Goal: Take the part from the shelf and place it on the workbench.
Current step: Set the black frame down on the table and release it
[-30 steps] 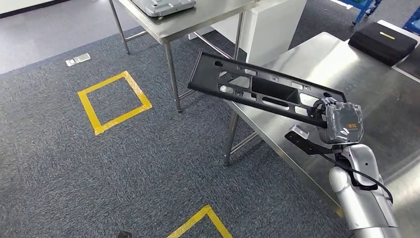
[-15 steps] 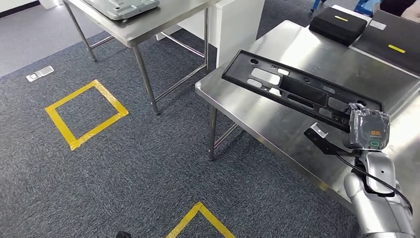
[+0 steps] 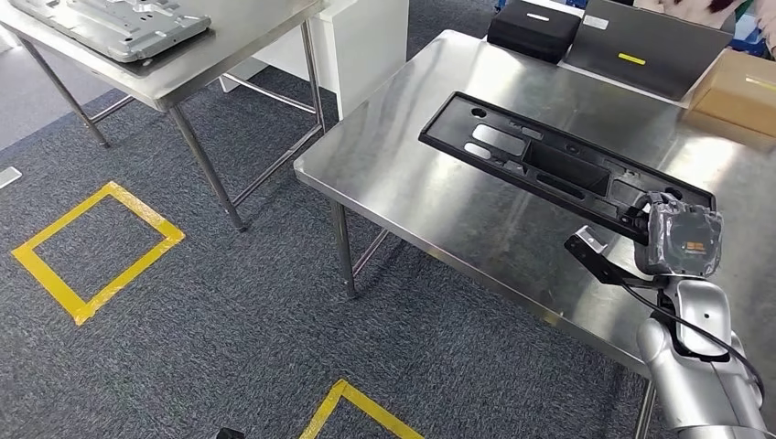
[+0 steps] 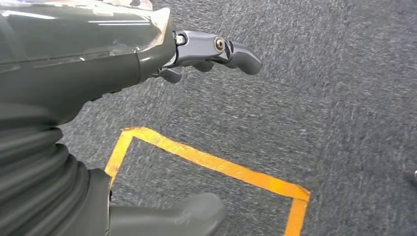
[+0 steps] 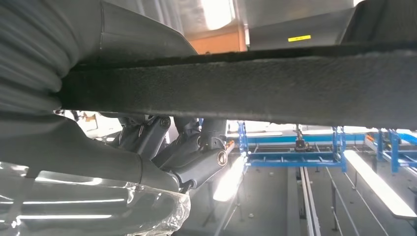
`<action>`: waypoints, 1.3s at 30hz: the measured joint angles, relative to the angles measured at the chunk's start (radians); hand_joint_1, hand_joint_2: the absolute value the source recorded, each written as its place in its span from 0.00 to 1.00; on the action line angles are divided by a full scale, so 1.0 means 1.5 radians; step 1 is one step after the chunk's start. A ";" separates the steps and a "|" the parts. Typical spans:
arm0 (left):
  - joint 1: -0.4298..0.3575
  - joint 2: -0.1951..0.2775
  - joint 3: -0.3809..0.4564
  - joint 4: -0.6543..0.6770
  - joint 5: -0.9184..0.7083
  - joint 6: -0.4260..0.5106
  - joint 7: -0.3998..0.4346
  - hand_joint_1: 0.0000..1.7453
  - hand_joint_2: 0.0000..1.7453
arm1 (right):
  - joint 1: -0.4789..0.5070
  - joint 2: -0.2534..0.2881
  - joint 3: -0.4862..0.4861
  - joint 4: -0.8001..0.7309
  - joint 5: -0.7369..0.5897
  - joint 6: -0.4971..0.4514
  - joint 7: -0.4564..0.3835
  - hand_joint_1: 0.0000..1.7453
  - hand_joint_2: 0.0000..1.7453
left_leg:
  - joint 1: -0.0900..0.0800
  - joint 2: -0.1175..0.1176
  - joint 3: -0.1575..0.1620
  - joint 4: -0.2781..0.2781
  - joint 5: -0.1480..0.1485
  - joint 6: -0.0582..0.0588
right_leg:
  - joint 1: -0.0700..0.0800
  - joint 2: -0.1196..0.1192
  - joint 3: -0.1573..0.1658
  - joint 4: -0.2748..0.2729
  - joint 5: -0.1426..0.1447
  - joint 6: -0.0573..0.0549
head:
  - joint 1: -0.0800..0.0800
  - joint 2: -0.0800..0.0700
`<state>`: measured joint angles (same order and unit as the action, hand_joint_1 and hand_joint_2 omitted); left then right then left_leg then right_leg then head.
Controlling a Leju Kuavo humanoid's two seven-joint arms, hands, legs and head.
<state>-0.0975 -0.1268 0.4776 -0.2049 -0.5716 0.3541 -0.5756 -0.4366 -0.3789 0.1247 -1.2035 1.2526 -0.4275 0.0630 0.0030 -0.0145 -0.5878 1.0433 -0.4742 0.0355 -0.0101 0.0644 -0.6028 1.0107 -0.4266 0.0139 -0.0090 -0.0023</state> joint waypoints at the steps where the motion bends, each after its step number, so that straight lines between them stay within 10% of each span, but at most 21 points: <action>1: -0.001 0.000 0.002 0.000 0.002 0.001 -0.002 0.00 1.00 | -0.004 0.000 0.000 0.004 0.004 0.001 0.000 1.00 1.00 | -0.002 -0.001 0.002 -0.007 0.000 0.002 | 0.000 0.001 -0.002 0.000 0.001 0.002 | 0.000 0.000; 5: -0.002 -0.002 0.008 0.000 0.003 0.003 -0.009 0.00 1.00 | -0.025 0.000 0.000 0.033 0.021 0.000 0.004 1.00 1.00 | -0.001 0.005 0.002 -0.020 0.015 0.018 | 0.003 -0.011 -0.017 0.016 -0.007 0.010 | 0.001 0.000; 10: 0.000 -0.005 0.014 0.000 -0.003 0.003 -0.013 0.00 1.00 | -0.087 0.012 0.008 0.114 0.052 0.012 0.012 1.00 1.00 | 0.000 0.016 -0.004 -0.023 0.023 0.022 | -0.005 -0.034 -0.089 0.179 -0.074 0.013 | 0.004 0.000; 14: -0.002 -0.005 0.015 0.001 -0.012 0.002 -0.012 0.00 1.00 | -0.159 0.028 0.023 0.208 0.085 0.025 0.026 1.00 1.00 | 0.002 0.023 -0.007 -0.019 0.023 0.011 | -0.017 -0.045 -0.013 0.047 -0.026 0.040 | 0.005 0.000; 16: -0.004 -0.004 0.015 0.001 -0.015 0.003 -0.012 0.00 1.00 | -0.198 0.036 0.031 0.255 0.098 0.029 0.036 1.00 1.00 | -0.001 0.024 -0.012 -0.015 0.022 0.004 | -0.017 -0.045 0.010 0.003 -0.017 0.038 | 0.004 0.000; 21: -0.004 -0.003 0.016 0.001 -0.021 0.003 -0.011 0.00 1.00 | -0.284 0.055 0.052 0.369 0.122 0.035 0.047 1.00 1.00 | -0.001 0.022 -0.016 -0.018 0.030 0.022 | -0.015 -0.041 0.008 0.001 -0.012 0.030 | 0.000 0.000; 28: -0.004 -0.003 0.016 0.001 -0.026 0.003 -0.011 0.00 1.00 | -0.363 0.067 0.072 0.469 0.137 0.054 0.059 1.00 1.00 | 0.004 0.022 -0.014 -0.023 0.035 0.020 | -0.008 -0.041 0.007 0.002 -0.012 0.027 | 0.000 0.000; 31: -0.005 -0.003 0.016 0.001 -0.025 0.003 -0.013 0.00 1.00 | -0.378 0.070 0.075 0.488 0.139 0.056 0.067 0.25 1.00 | 0.005 0.022 -0.014 -0.023 0.035 0.008 | -0.007 -0.041 0.006 0.002 -0.012 0.025 | 0.001 0.000; 32: -0.005 -0.003 0.017 0.001 -0.025 0.002 -0.015 0.00 0.75 | -0.383 0.071 0.076 0.495 0.140 0.056 0.070 0.00 1.00 | 0.005 0.022 -0.014 -0.024 0.034 0.003 | -0.006 -0.041 0.006 0.002 -0.012 0.024 | 0.001 0.000; 35: -0.005 -0.003 0.024 0.001 -0.016 -0.009 -0.019 0.00 0.00 | -0.398 0.075 0.078 0.515 0.141 0.057 0.075 0.00 1.00 | 0.005 0.022 -0.015 -0.024 0.034 -0.008 | -0.005 -0.041 0.005 0.002 -0.012 0.022 | 0.001 0.000; 39: -0.005 -0.003 0.034 0.001 -0.011 -0.012 -0.010 0.00 0.00 | -0.407 0.082 0.078 0.532 0.140 0.060 0.078 0.00 1.00 | 0.002 0.022 -0.015 -0.024 0.033 -0.009 | -0.004 -0.041 0.005 0.002 -0.012 0.022 | 0.001 0.000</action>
<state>-0.1047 -0.1315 0.5283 -0.2041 -0.5879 0.3368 -0.5912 -1.0466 -0.2562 0.2419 -0.4062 1.4625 -0.3374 0.1799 0.0065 0.0189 -0.6098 1.0079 -0.4241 0.0218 -0.0164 0.0025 -0.5953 1.0141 -0.4452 0.0474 -0.0077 -0.0023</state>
